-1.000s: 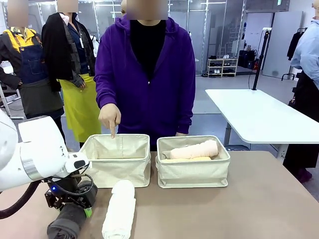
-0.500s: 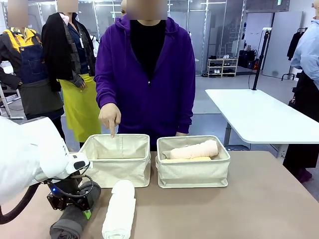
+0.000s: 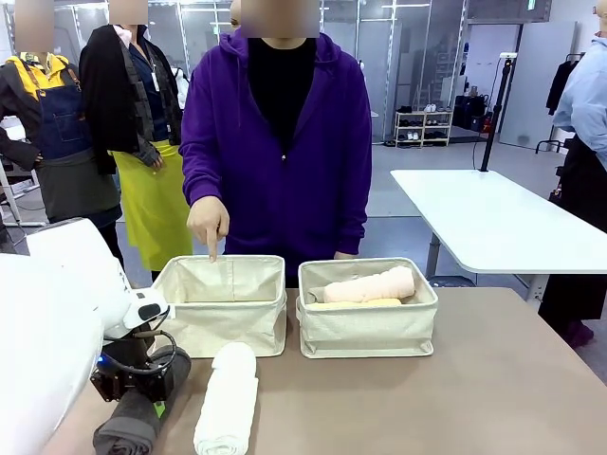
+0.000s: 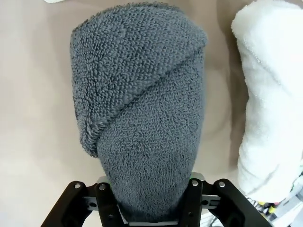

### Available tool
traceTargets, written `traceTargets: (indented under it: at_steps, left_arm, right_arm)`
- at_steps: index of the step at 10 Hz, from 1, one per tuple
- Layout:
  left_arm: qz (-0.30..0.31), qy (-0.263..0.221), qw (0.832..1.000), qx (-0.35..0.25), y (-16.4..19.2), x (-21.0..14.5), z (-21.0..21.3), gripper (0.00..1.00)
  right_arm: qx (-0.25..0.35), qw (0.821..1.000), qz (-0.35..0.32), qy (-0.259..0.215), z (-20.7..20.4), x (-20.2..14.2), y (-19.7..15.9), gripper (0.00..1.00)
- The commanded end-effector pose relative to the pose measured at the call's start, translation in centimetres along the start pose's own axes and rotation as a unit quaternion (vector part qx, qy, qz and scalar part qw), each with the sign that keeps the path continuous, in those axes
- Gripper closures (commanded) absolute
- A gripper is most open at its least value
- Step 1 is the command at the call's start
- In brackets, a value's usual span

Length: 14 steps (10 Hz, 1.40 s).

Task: Divide the towels into two baskets.
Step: Pick up one hotel-folded towel from the bottom of the table and place it in the Fabric basket indicated by the person.

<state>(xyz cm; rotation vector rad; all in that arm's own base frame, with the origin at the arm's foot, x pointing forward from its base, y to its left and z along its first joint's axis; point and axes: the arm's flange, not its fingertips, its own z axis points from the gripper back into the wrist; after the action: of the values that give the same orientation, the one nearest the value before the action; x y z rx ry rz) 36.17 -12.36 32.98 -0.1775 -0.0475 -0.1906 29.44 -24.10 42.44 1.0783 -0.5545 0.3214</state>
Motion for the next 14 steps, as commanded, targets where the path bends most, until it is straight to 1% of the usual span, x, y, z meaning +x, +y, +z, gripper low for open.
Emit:
traceTargets:
  at_steps: [1, 4, 5, 6, 7, 8, 9, 10, 11, 12, 13, 14]
  left_arm:
    - [-0.002, -0.004, 1.0, 0.0, 0.1, 0.2, -0.2, 0.77]
    - [-0.002, -0.004, 1.0, 0.0, 0.1, 0.2, -0.2, 0.77]
    - [-0.001, 0.0, 1.0, 0.0, 0.0, 0.0, 0.0, 0.68]
    - [-0.056, -0.002, 0.998, 0.017, -0.4, 0.2, 1.9, 0.69]
    - [-0.099, 0.013, 0.995, 0.028, -0.9, 0.1, 3.6, 0.69]
    - [-0.128, 0.036, 0.99, 0.038, -1.5, 0.1, 5.0, 0.69]
    - [-0.164, 0.044, 0.985, 0.028, -2.2, 0.0, 6.7, 0.69]
    - [-0.208, 0.04, 0.977, 0.031, -2.9, -0.1, 8.5, 0.69]
    - [-0.271, 0.017, 0.962, 0.038, -4.0, 0.0, 10.6, 0.69]
    - [-0.343, -0.024, 0.937, 0.057, -5.0, 0.3, 12.3, 0.69]
    - [-0.408, -0.054, 0.908, 0.079, -6.2, 0.7, 14.1, 0.69]
    - [-0.483, -0.075, 0.865, 0.114, -7.0, 1.4, 15.5, 0.69]
  right_arm:
    - [0.004, 1.0, -0.005, -0.007, 0.0, 0.0, 0.5, 0.0]
    - [0.004, 1.0, -0.005, -0.007, 0.0, 0.0, 0.5, 0.0]
    - [0.004, 1.0, -0.005, -0.007, 0.0, 0.0, 0.5, 0.0]
    - [0.004, 1.0, -0.005, -0.007, 0.0, 0.0, 0.5, 0.0]
    - [0.004, 1.0, -0.005, -0.007, 0.0, 0.0, 0.5, 0.0]
    - [0.004, 1.0, -0.005, -0.007, 0.0, 0.0, 0.5, 0.0]
    - [0.004, 1.0, -0.005, -0.007, 0.0, 0.0, 0.5, 0.0]
    - [0.004, 1.0, -0.005, -0.007, 0.0, 0.0, 0.5, 0.0]
    - [0.004, 1.0, -0.005, -0.007, 0.0, 0.0, 0.5, 0.0]
    - [0.004, 1.0, -0.005, -0.007, 0.0, 0.0, 0.5, 0.0]
    - [0.004, 1.0, -0.005, -0.007, 0.0, 0.0, 0.5, 0.0]
    - [0.004, 1.0, -0.005, -0.007, 0.0, 0.0, 0.5, 0.0]
